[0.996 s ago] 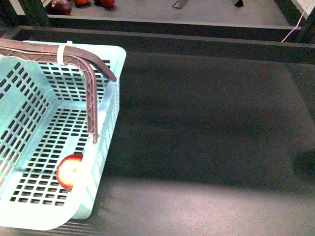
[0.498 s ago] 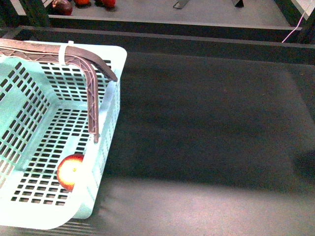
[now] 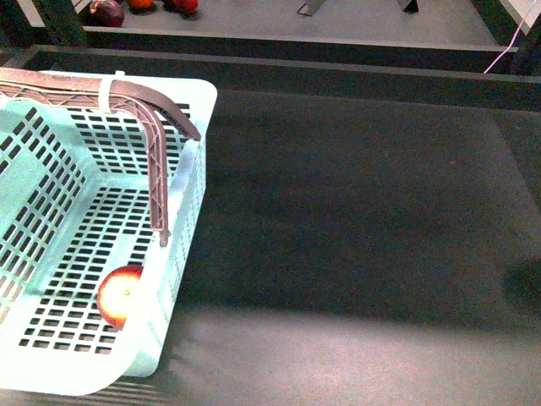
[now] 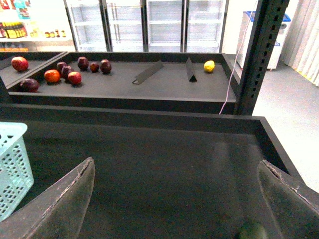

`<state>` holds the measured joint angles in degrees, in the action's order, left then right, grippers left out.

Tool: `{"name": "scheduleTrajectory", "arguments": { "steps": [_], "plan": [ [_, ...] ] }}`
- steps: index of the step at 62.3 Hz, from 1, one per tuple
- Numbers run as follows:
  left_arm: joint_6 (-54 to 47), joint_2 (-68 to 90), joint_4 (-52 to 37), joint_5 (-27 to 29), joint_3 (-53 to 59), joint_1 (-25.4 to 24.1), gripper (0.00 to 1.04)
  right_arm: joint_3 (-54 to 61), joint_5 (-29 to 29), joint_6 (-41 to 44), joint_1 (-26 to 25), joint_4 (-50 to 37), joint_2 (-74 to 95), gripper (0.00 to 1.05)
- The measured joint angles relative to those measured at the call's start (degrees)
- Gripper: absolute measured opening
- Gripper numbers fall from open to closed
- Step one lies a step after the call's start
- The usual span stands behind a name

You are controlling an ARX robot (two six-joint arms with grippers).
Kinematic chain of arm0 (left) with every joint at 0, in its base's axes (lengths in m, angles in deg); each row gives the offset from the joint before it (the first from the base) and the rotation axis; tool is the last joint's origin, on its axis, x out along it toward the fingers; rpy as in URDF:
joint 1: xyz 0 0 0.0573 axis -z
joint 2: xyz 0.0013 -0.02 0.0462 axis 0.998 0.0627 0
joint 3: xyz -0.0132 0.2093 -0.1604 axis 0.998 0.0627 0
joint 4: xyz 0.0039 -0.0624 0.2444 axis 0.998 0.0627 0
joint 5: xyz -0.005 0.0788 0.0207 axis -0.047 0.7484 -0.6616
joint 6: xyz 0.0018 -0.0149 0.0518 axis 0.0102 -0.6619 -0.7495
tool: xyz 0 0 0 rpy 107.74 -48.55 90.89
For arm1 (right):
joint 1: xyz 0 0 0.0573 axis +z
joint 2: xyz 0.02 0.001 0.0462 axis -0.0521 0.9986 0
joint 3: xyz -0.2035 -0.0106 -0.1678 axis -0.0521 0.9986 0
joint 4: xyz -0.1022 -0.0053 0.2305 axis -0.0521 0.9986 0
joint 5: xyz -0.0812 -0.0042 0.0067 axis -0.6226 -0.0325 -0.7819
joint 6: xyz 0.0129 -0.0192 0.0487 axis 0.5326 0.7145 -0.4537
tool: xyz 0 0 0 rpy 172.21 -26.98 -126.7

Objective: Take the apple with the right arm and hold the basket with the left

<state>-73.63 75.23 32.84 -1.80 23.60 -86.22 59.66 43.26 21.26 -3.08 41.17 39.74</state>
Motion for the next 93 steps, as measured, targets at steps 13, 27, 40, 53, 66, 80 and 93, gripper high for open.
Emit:
{"name": "scheduleTrajectory", "arguments": {
  "steps": [13,27,40,53,66,80,93],
  "plan": [
    [-0.02,-10.58,9.79,0.0,0.02,0.0,0.03,0.0,0.0,0.0,0.0,0.0,0.0,0.96],
    [-0.02,-17.79,16.68,0.0,0.02,0.0,0.03,0.0,0.0,0.0,0.0,0.0,0.0,0.96],
    [-0.02,-22.51,21.38,0.0,0.02,0.0,0.03,0.0,0.0,0.0,0.0,0.0,0.0,0.96],
    [-0.02,-26.25,25.07,0.0,0.02,0.0,0.03,0.0,0.0,0.0,0.0,0.0,0.0,0.96],
    [-0.04,-37.13,36.37,0.0,0.0,0.0,0.03,0.0,0.0,0.0,0.0,0.0,0.0,0.96],
    [-0.04,-37.46,36.59,0.0,0.0,0.0,0.03,0.0,0.0,0.0,0.0,0.0,0.0,0.96],
    [-0.04,-37.46,36.59,0.02,0.0,0.0,0.03,0.0,0.0,0.0,0.0,0.0,0.0,0.96]
  ]
}}
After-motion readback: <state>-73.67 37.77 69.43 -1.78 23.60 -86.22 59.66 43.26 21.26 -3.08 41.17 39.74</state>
